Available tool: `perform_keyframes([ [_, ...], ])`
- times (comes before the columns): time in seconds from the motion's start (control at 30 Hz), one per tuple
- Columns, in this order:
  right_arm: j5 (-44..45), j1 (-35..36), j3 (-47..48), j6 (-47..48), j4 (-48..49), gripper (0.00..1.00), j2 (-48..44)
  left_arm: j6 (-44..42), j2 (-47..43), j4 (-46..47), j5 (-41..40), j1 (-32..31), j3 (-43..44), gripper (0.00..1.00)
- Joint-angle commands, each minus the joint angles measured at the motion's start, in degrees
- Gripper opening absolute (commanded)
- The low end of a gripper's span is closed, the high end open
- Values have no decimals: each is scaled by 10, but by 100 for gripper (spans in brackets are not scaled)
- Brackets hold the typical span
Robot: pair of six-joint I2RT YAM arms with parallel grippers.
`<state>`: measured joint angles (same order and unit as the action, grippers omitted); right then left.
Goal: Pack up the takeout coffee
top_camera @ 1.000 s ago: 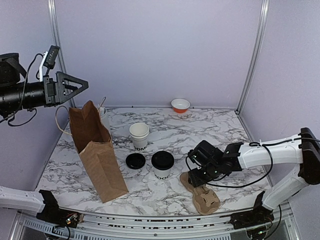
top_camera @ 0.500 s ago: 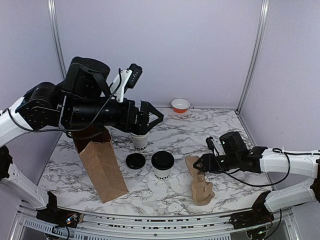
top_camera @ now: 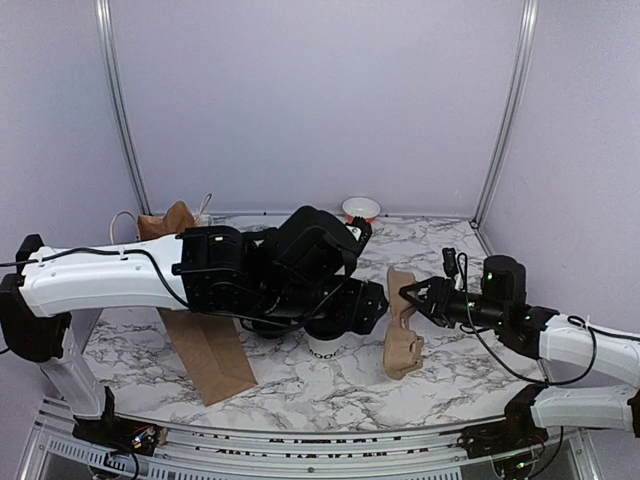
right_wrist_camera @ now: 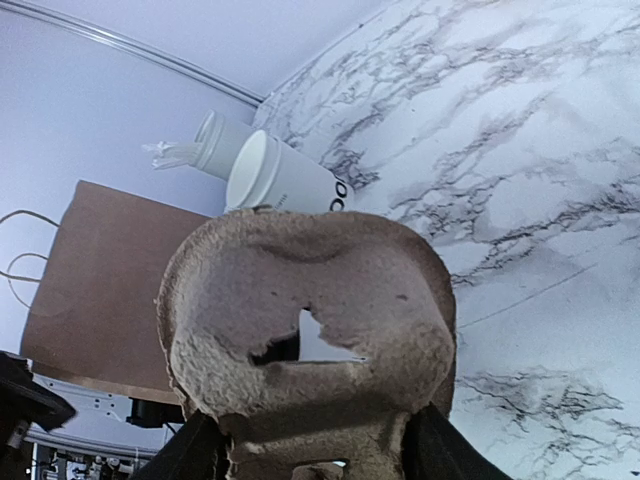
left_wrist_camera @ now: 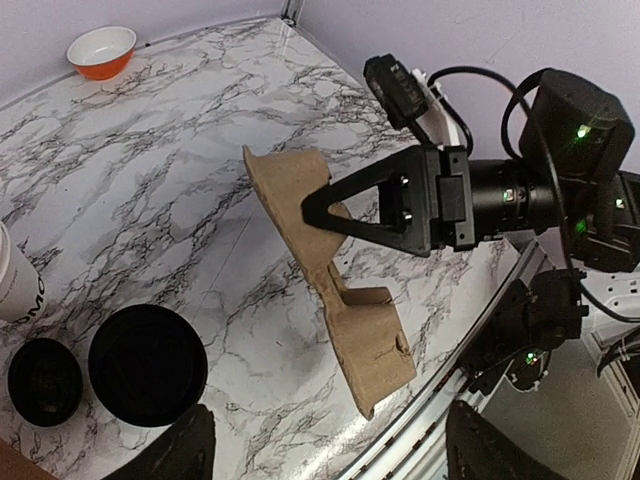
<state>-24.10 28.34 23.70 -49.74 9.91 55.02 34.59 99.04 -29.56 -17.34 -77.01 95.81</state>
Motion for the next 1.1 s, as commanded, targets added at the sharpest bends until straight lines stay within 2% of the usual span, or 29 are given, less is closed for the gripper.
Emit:
perform_keyframes([
  [0.0,-17,-7,0,-48,88,56,-26,27,43,23,20,-3,36,75],
  [0.33,-5,-7,15,-81,127,57,-60,64,101,34,35,0,63,54],
  [0.7,9,-7,15,-84,122,58,-74,66,111,54,56,4,65,31],
  [0.97,14,-7,10,-88,128,58,-79,67,118,64,71,5,64,19],
  [1.07,16,-7,10,-87,126,59,-80,64,119,65,71,5,65,8],
])
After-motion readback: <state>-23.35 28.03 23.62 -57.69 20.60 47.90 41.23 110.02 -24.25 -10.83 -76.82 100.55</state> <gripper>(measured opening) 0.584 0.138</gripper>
